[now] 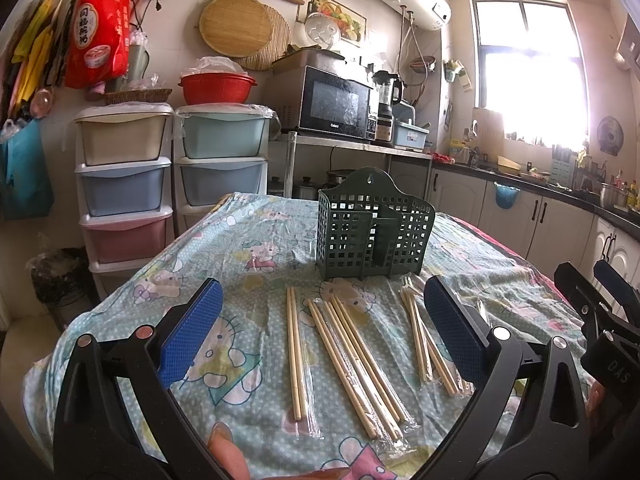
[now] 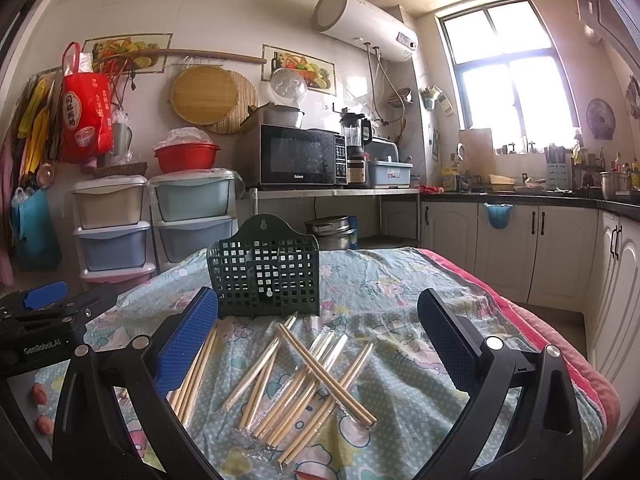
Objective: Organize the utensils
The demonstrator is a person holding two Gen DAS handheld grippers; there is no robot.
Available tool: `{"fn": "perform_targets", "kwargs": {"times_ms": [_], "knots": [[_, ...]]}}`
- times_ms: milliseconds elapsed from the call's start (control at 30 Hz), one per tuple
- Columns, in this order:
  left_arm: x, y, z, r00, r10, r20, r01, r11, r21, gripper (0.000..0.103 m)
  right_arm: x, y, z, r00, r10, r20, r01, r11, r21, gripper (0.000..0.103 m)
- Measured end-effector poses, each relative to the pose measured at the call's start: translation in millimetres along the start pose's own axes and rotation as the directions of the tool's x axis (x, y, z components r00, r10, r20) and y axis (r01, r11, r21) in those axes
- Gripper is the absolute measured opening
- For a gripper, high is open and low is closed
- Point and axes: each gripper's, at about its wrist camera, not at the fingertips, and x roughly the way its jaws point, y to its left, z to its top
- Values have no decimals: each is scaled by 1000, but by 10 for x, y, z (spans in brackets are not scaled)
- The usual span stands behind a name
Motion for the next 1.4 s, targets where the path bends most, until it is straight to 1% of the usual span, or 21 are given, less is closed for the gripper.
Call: {"fn": "perform_targets", "kwargs": {"times_ms": [200, 367, 567, 833, 967, 1067, 1200, 1267, 1300, 1333, 1367, 1400], "knots": [[-2, 9, -4, 1000, 3, -1, -3, 1000, -6, 93, 24, 21, -4, 1000, 5, -14, -5, 1000, -5, 97], [41, 109, -18, 1000, 15, -17, -16, 999, -34, 93, 72, 74, -12, 999, 16, -41, -17, 1000, -22, 97], [88, 248, 2, 998, 56, -37, -58, 997, -55, 93, 120, 160, 0, 997, 36, -71, -39, 999, -38, 97], [165, 572, 98, 989, 128, -70, -135, 986, -101, 93, 195, 384, 63, 988, 110, -108, -120, 989, -86, 97], [220, 708, 185, 984, 158, -81, -166, 981, -103, 93, 242, 495, 128, 981, 154, -116, -167, 979, -113, 97], [289, 779, 253, 981, 162, -104, -173, 980, -103, 93, 309, 576, 207, 974, 183, -132, -201, 971, -133, 97], [440, 870, 332, 978, 125, -168, -148, 981, -129, 93, 487, 628, 338, 959, 220, -179, -245, 961, -131, 97], [559, 916, 371, 973, 88, -213, -119, 983, -141, 93, 640, 618, 403, 943, 243, -226, -273, 955, -114, 97], [625, 914, 387, 969, 80, -232, -114, 984, -137, 93, 723, 608, 426, 933, 253, -256, -287, 952, -103, 97], [695, 918, 402, 963, 79, -256, -114, 985, -127, 93, 788, 592, 440, 925, 259, -277, -294, 951, -92, 97], [769, 922, 419, 957, 83, -279, -120, 986, -120, 93, 923, 563, 463, 910, 263, -321, -302, 950, -77, 97], [827, 918, 423, 953, 82, -292, -121, 986, -118, 93, 1007, 533, 472, 903, 260, -342, -300, 951, -69, 97]]}}
